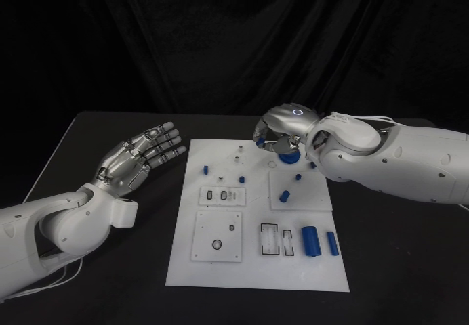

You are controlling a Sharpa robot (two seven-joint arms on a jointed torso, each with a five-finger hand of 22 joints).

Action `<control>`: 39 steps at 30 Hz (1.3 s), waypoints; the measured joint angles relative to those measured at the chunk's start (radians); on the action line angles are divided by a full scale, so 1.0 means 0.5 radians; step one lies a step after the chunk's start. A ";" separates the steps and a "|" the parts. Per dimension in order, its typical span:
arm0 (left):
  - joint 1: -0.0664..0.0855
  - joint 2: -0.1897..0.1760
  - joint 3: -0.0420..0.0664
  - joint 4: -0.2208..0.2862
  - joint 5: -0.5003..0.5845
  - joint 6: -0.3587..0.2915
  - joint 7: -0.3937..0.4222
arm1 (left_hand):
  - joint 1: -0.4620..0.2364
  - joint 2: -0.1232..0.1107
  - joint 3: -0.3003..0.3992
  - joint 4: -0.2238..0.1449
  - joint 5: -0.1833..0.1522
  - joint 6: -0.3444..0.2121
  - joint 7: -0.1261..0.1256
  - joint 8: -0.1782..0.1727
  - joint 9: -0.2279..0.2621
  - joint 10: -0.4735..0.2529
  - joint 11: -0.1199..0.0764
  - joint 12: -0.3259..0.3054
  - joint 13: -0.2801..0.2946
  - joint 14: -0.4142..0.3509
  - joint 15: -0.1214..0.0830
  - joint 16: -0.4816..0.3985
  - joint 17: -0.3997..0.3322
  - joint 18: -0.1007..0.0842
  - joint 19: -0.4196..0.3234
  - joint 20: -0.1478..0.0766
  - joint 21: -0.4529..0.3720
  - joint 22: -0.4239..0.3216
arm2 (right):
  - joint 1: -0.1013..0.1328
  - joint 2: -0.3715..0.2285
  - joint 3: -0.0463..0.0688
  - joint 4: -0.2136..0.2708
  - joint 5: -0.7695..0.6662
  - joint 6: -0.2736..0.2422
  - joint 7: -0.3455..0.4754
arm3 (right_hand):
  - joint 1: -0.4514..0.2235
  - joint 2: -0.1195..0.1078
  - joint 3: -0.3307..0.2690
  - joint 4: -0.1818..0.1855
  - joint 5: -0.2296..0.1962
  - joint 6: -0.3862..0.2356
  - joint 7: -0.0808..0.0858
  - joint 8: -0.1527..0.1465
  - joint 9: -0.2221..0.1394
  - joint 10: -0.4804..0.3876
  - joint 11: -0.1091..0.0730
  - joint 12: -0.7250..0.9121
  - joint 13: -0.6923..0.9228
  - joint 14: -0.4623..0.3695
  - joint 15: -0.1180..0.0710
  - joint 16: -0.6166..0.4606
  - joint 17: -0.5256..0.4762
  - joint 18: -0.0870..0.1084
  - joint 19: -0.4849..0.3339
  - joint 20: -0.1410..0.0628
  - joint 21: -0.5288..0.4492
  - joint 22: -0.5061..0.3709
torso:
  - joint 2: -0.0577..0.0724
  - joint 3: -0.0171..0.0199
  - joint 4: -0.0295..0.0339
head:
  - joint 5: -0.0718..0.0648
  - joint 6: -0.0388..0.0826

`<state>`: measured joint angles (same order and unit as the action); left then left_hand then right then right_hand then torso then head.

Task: Assemble the parts on the task board

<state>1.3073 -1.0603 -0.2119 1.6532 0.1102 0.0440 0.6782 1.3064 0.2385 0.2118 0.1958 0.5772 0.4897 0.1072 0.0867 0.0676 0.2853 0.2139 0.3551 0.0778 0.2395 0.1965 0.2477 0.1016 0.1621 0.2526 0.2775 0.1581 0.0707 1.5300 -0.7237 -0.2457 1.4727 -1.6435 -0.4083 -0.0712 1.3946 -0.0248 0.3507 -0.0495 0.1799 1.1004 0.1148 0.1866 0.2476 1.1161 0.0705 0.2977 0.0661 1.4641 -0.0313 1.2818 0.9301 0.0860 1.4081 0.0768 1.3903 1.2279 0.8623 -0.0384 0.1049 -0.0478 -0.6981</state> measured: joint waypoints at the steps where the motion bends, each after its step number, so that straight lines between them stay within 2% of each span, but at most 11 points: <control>1: 0.000 0.003 0.000 -0.001 0.000 0.000 0.000 | 0.000 0.000 0.000 0.000 0.000 0.000 0.000 0.000 0.000 0.000 0.000 0.000 0.000 0.000 0.000 0.000 0.000 0.000 0.000 0.000 0.000 0.000 | 0.003 0.026 0.000 -0.021 0.020 0.003 0.006 | 0.000 0.000 0.000 0.000 -0.002 0.000 0.000 0.000 0.000 0.001 -0.001 -0.001 -0.001 0.000 0.000 0.000 0.000 0.000 0.000 0.000 0.000 0.000 | 0.000 -0.0002 0.000 | 0.001 0.001; 3: 0.000 0.007 0.000 -0.003 0.000 0.000 0.000 | 0.000 0.000 0.005 0.005 0.000 0.000 0.000 0.000 0.000 0.000 0.000 0.000 0.000 0.000 0.000 0.000 0.000 0.000 0.000 0.000 0.000 0.000 | 0.008 0.080 -0.001 -0.071 0.058 0.012 0.018 | 0.007 0.007 0.000 0.000 -0.010 0.000 0.000 -0.008 0.001 0.001 -0.001 -0.010 -0.001 0.000 0.000 0.000 -0.001 0.000 0.000 0.000 0.000 0.000 | 0.000 -0.0006 0.001 | 0.001 0.003; 8: 0.000 0.011 0.000 -0.003 0.000 0.000 0.000 | -0.008 -0.008 0.005 0.005 0.000 0.000 0.000 0.000 0.000 0.000 0.000 0.000 0.000 0.000 0.000 0.000 0.000 0.000 0.000 0.000 0.000 0.000 | 0.005 0.224 -0.001 -0.220 0.147 0.067 0.060 | 0.012 0.012 0.000 0.000 -0.030 0.000 0.000 -0.012 0.008 0.008 0.006 -0.023 0.000 0.000 0.000 -0.006 -0.011 0.000 0.000 0.000 0.000 -0.003 | -0.002 -0.0073 -0.001 | 0.018 0.005; 13: 0.000 0.011 0.000 -0.002 0.000 -0.001 0.000 | -0.008 -0.008 0.011 0.000 0.000 0.000 0.000 0.000 0.000 0.000 0.000 0.008 0.002 -0.003 0.003 0.000 0.000 0.000 -0.007 0.006 0.000 0.000 | -0.031 0.318 0.000 -0.349 0.170 0.121 0.095 | 0.025 0.005 0.005 0.006 -0.045 -0.007 0.007 -0.025 0.012 0.008 0.006 -0.046 0.003 -0.008 0.008 -0.017 -0.025 0.000 -0.007 0.007 0.000 -0.015 | -0.001 -0.0086 -0.005 | 0.022 0.004; 17: 0.000 0.018 0.000 -0.006 0.000 -0.001 0.000 | -0.008 -0.008 0.011 0.000 0.000 0.000 0.000 0.000 0.002 0.000 0.000 0.008 0.002 -0.007 0.007 0.000 0.000 0.000 -0.007 0.007 0.000 0.000 | -0.062 0.370 -0.001 -0.420 0.157 0.151 0.118 | 0.025 0.005 0.005 0.006 -0.046 -0.014 0.014 -0.033 0.012 0.008 0.006 -0.047 0.004 -0.008 0.008 -0.022 -0.029 0.000 -0.007 0.007 0.000 -0.018 | 0.001 -0.0084 0.002 | 0.012 0.005; 20: 0.000 0.022 0.000 -0.006 0.000 -0.001 0.000 | -0.008 -0.008 0.011 0.000 0.008 0.000 0.000 0.000 0.002 0.000 0.000 0.008 0.002 -0.007 0.007 0.000 0.000 0.000 -0.007 0.007 0.000 0.000 | -0.066 0.383 0.006 -0.440 0.143 0.153 0.130 | 0.025 0.005 0.005 0.006 -0.046 -0.022 0.014 -0.043 0.010 0.008 0.006 -0.064 0.016 -0.015 0.015 -0.022 -0.036 0.000 -0.011 0.011 -0.008 -0.020 | 0.002 -0.0061 0.008 | 0.006 0.000; 29: 0.000 0.018 0.000 -0.001 0.000 -0.001 0.000 | -0.008 -0.008 0.014 -0.003 0.008 0.014 0.000 0.000 0.002 -0.001 -0.001 0.008 0.002 -0.007 0.007 0.000 0.000 0.000 -0.007 0.006 0.000 0.000 | -0.074 0.387 0.009 -0.457 0.107 0.127 0.156 | 0.025 0.005 0.005 0.017 -0.046 -0.043 0.015 -0.060 0.010 0.012 0.009 -0.086 0.004 -0.015 0.015 -0.031 -0.043 0.000 -0.014 0.015 -0.008 -0.020 | 0.005 -0.0015 0.010 | 0.007 -0.010; 39: 0.000 0.015 0.000 0.001 0.001 -0.001 0.000 | -0.008 -0.008 0.016 -0.006 0.008 0.014 0.000 0.000 0.001 -0.001 -0.001 0.008 0.001 -0.007 0.007 0.000 -0.001 0.000 -0.007 0.006 0.000 0.000 | -0.085 0.391 0.003 -0.466 0.091 0.118 0.153 | 0.025 0.005 0.006 0.028 -0.046 -0.061 0.024 -0.084 0.005 0.012 0.009 -0.110 0.003 -0.022 0.022 -0.032 -0.045 0.000 -0.022 0.022 -0.008 -0.019 | 0.004 -0.0013 0.003 | 0.010 -0.017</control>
<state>1.3073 -1.0526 -0.2118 1.6538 0.1104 0.0436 0.6785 1.3024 0.2346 0.2200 0.1930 0.5809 0.4968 0.1071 0.0867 0.0683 0.2849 0.2135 0.3590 0.0784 0.2359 0.2001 0.2476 0.1013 0.1620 0.2492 0.2807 0.1581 0.0708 1.4872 -0.5283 -0.2441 1.2400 -1.5981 -0.3495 0.0051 1.4069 -0.0222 0.3535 -0.0355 0.1569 1.0700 0.1269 0.1449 0.2500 1.1219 0.0752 0.2428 0.0677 1.4531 -0.0203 1.2660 0.9074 0.0859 1.3972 0.0877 1.3861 1.2183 0.8644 -0.0391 0.1064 -0.0427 -0.7064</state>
